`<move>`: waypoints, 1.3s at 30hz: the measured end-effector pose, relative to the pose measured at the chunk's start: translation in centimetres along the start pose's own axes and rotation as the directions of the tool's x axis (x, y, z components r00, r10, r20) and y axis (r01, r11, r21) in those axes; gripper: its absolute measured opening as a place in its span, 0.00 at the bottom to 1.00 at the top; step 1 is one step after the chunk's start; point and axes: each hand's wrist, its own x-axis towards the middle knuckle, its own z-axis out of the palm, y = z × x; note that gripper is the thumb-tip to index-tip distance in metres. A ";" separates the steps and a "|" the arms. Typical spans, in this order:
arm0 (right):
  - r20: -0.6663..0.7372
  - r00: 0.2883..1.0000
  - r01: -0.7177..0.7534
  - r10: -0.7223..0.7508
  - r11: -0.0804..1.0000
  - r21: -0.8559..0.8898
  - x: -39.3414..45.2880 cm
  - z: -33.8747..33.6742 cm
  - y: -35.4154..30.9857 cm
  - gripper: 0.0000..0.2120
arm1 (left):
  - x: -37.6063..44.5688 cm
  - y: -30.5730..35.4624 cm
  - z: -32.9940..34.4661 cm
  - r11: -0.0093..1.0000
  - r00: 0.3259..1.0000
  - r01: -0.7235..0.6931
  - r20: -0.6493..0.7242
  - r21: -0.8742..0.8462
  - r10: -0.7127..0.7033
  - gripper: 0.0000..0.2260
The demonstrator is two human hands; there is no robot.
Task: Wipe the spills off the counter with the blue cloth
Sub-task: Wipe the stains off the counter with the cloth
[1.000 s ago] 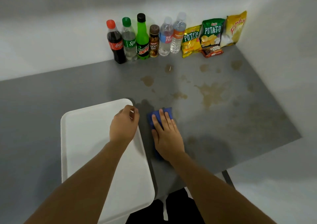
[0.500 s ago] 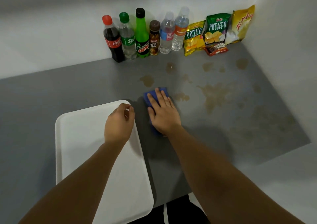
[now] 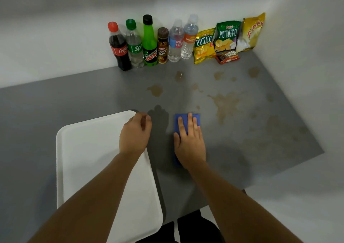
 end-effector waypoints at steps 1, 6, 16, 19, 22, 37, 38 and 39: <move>0.014 1.000 0.017 -0.017 1.000 0.010 -0.6 0.2 -0.7 0.28 | 0.0 0.2 0.1 1.000 1.000 -0.003 -0.003 -0.006 0.003 0.14; 0.077 0.973 0.212 -0.216 0.975 0.060 -0.7 0.8 -2.8 0.28 | -0.5 0.5 0.8 1.000 1.000 0.008 0.027 0.019 -0.008 0.13; 0.016 0.994 0.105 -0.107 0.988 0.110 5.7 -1.7 2.5 0.27 | -1.1 1.0 1.4 0.996 0.999 0.013 0.047 0.088 -0.017 0.16; 0.003 1.000 0.021 -0.021 0.995 0.097 4.9 -2.1 5.2 0.27 | -1.6 1.3 1.6 0.997 0.998 0.005 0.061 0.076 -0.010 0.15; 0.023 0.998 -0.063 0.061 0.996 0.062 2.6 -2.1 7.1 0.28 | -2.1 2.0 2.3 0.998 0.996 -0.002 0.093 0.064 -0.003 0.15; 0.079 0.995 0.052 -0.055 0.998 0.042 -7.6 -0.1 1.2 0.29 | -4.4 4.3 5.4 0.994 0.980 -0.109 0.171 0.029 0.103 0.12; 0.078 0.994 0.068 -0.073 0.996 0.061 -7.1 -0.3 1.5 0.29 | -4.5 4.3 5.5 0.993 0.978 -0.112 0.181 0.021 0.106 0.11; 0.076 0.993 0.083 -0.089 0.994 0.076 -6.7 -0.5 1.9 0.29 | -4.7 4.2 5.7 0.993 0.976 -0.115 0.187 0.010 0.111 0.10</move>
